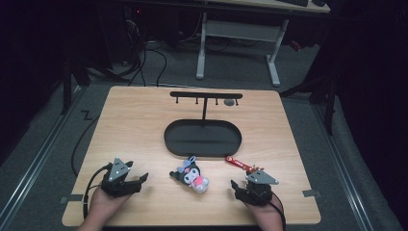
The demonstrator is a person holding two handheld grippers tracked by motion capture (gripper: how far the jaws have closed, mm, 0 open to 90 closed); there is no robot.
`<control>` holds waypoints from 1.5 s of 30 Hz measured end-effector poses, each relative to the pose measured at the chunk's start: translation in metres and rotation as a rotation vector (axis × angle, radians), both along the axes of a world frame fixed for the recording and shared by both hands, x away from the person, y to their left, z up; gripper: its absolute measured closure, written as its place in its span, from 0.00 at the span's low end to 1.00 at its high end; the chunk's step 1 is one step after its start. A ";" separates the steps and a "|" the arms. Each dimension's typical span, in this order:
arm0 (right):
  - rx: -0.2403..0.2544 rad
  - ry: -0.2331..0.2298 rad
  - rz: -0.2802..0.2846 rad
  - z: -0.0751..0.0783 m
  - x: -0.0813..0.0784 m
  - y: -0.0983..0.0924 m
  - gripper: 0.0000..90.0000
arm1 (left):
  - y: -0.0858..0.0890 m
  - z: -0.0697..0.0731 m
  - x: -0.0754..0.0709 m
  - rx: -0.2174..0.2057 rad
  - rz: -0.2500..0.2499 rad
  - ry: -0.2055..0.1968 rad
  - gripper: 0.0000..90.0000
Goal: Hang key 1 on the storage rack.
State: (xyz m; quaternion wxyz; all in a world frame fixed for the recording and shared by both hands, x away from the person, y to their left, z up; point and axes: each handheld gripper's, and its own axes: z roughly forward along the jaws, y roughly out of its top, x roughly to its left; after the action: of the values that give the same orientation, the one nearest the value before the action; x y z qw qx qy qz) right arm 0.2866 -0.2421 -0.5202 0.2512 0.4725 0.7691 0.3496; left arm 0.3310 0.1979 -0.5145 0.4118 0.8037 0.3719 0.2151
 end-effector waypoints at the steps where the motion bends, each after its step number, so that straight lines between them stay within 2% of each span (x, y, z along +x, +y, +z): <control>1: -0.001 -0.001 0.003 0.000 0.000 0.000 0.35 | 0.000 0.000 0.000 0.002 -0.016 0.001 0.29; 4: -0.014 0.002 0.003 0.001 0.001 0.000 0.35 | -0.002 0.002 -0.001 0.005 -0.040 0.005 0.24; 9: -0.020 0.030 0.015 0.002 0.002 0.000 0.33 | -0.005 0.001 -0.003 0.023 -0.063 -0.010 0.23; 13: -0.017 0.053 0.029 0.003 0.002 0.001 0.33 | -0.009 -0.005 0.001 0.040 -0.074 0.015 0.22; 15: -0.008 0.076 0.021 0.003 0.003 0.001 0.33 | -0.013 -0.005 0.002 0.033 -0.075 0.018 0.22; 19: -0.069 0.126 -0.001 0.003 0.008 0.004 0.30 | -0.016 -0.003 0.001 0.046 -0.109 -0.003 0.21; 22: -0.080 0.152 -0.015 0.006 0.008 0.006 0.29 | -0.017 -0.005 0.004 0.051 -0.124 0.009 0.21; 24: -0.058 0.181 -0.034 0.010 0.008 0.008 0.29 | -0.017 -0.006 0.004 0.038 -0.126 0.001 0.21; 26: -0.058 0.207 -0.037 0.013 0.008 0.009 0.29 | -0.018 -0.005 0.003 0.039 -0.130 -0.005 0.20; 30: -0.098 0.251 -0.031 0.018 0.011 0.014 0.29 | -0.018 -0.003 -0.001 0.043 -0.134 -0.011 0.20; 33: -0.111 0.266 -0.038 0.023 0.012 0.018 0.28 | -0.015 -0.001 -0.004 0.037 -0.125 -0.022 0.20; 36: -0.103 0.284 -0.026 0.027 0.014 0.021 0.28 | -0.013 0.001 -0.004 0.024 -0.119 -0.033 0.20; 39: -0.098 0.299 -0.012 0.030 0.014 0.024 0.28 | -0.012 -0.001 -0.001 0.021 -0.119 -0.021 0.20; 45: -0.136 0.337 -0.003 0.031 0.012 0.023 0.27 | -0.017 -0.003 0.002 0.031 -0.124 -0.026 0.20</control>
State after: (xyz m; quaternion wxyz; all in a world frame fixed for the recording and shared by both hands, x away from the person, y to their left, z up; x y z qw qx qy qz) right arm 0.2985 -0.2188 -0.4889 0.1505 0.5075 0.8214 0.2123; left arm 0.3331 0.1814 -0.5180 0.4168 0.8286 0.3125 0.2053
